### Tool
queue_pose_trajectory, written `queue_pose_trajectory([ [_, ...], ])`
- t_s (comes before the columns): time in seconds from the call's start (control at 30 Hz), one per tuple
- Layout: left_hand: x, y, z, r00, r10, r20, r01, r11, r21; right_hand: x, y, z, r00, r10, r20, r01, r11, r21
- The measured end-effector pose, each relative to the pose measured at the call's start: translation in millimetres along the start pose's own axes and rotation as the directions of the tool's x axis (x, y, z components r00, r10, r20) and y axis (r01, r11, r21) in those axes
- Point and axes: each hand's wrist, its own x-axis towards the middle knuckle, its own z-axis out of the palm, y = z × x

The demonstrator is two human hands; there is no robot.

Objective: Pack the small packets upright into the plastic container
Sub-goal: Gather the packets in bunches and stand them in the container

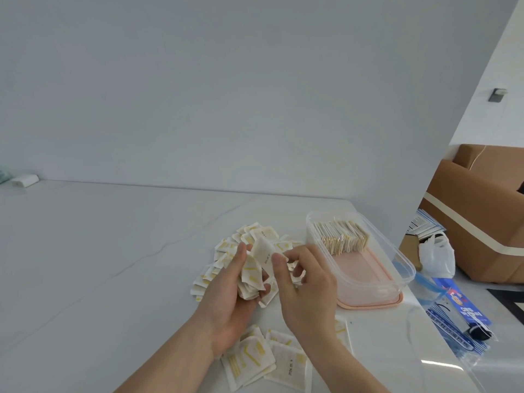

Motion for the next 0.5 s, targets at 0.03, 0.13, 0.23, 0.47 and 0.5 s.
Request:
queue_pose_trajectory([
  [0.03, -1, -1, 1, 1.000, -0.009, 0.008, 0.009, 1.000, 0.026, 1, 1, 0, 0.999, -0.045, -0.007, 0.045, 0.999, -0.029],
  [0.13, -3, -3, 3, 0.998, -0.042, 0.048, 0.040, 0.998, 0.056, -1, 5, 1, 0.987, -0.150, 0.050, 0.153, 0.987, -0.059],
  [0.23, -3, -1, 3, 0.996, -0.082, 0.038, 0.082, 0.997, 0.013, -4, 4, 4, 0.951, -0.245, 0.190, 0.261, 0.963, -0.068],
  [0.47, 7, 8, -7, 0.939, 0.142, -0.312, -0.176, 0.981, -0.085, 4, -20, -43, 0.820, -0.086, 0.567, 0.246, 0.946, -0.212],
  [0.5, 7, 10, -9, 0.919, 0.182, -0.349, -0.219, 0.973, -0.070, 2, -25, -52, 0.750, 0.036, 0.660, 0.240, 0.915, -0.324],
])
